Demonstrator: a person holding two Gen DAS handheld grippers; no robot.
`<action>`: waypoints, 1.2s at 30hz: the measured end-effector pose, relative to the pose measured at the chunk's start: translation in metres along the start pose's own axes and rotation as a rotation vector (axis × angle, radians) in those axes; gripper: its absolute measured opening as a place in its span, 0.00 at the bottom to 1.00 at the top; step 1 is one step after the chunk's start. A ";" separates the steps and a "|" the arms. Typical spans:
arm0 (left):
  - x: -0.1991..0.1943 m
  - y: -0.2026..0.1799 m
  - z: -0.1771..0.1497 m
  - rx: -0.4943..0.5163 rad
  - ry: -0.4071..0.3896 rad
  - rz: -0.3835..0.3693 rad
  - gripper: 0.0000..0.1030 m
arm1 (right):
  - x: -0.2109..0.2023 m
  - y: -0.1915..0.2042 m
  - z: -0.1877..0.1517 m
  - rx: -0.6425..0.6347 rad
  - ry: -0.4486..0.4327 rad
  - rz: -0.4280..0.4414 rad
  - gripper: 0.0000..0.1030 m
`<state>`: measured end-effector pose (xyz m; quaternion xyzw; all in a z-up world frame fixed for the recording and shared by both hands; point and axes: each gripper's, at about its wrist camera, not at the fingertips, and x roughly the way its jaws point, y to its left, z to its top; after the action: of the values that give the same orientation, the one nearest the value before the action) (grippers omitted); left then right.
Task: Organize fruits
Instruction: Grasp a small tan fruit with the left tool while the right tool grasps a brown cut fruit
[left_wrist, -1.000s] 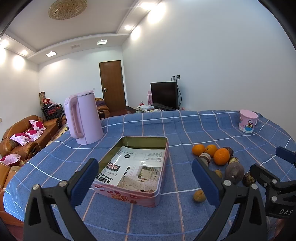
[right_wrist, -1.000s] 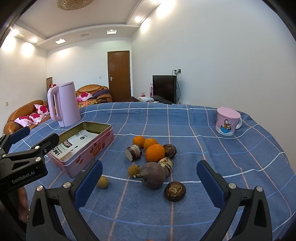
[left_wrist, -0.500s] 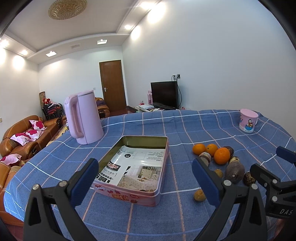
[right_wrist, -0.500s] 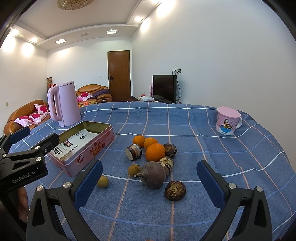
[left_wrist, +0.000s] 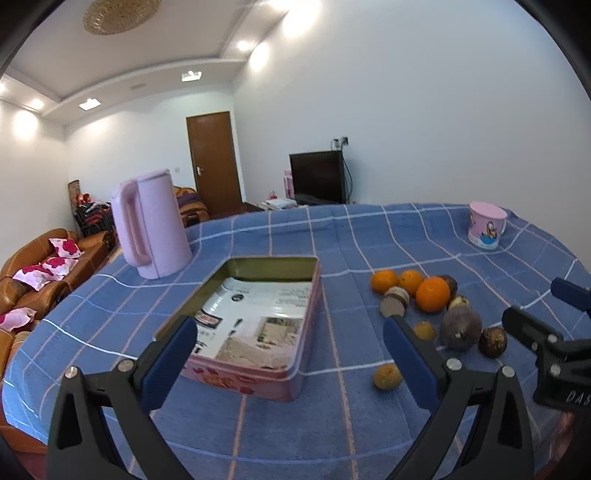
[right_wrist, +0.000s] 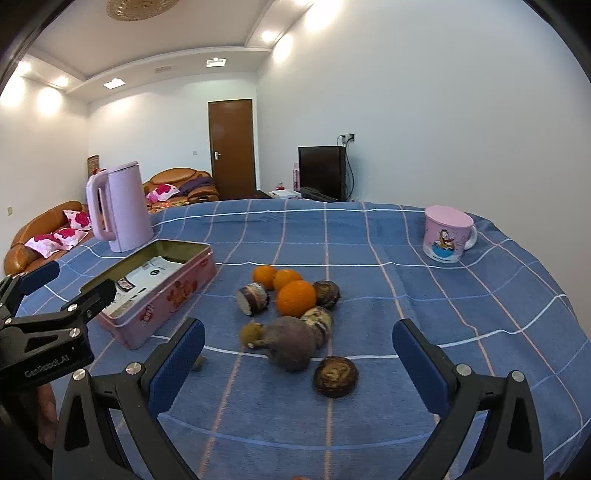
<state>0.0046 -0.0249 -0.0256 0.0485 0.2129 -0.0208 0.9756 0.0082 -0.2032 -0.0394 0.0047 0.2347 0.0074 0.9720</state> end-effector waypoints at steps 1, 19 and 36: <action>0.002 -0.002 -0.001 0.005 0.011 -0.008 1.00 | 0.001 -0.004 -0.001 0.003 0.002 -0.009 0.99; 0.040 -0.039 -0.022 0.067 0.186 -0.176 0.80 | 0.053 -0.036 -0.026 -0.039 0.191 -0.026 0.75; 0.074 -0.055 -0.030 0.074 0.387 -0.325 0.28 | 0.071 -0.034 -0.032 -0.050 0.314 0.059 0.41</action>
<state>0.0561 -0.0776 -0.0883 0.0523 0.3998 -0.1757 0.8981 0.0568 -0.2355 -0.1010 -0.0138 0.3831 0.0425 0.9226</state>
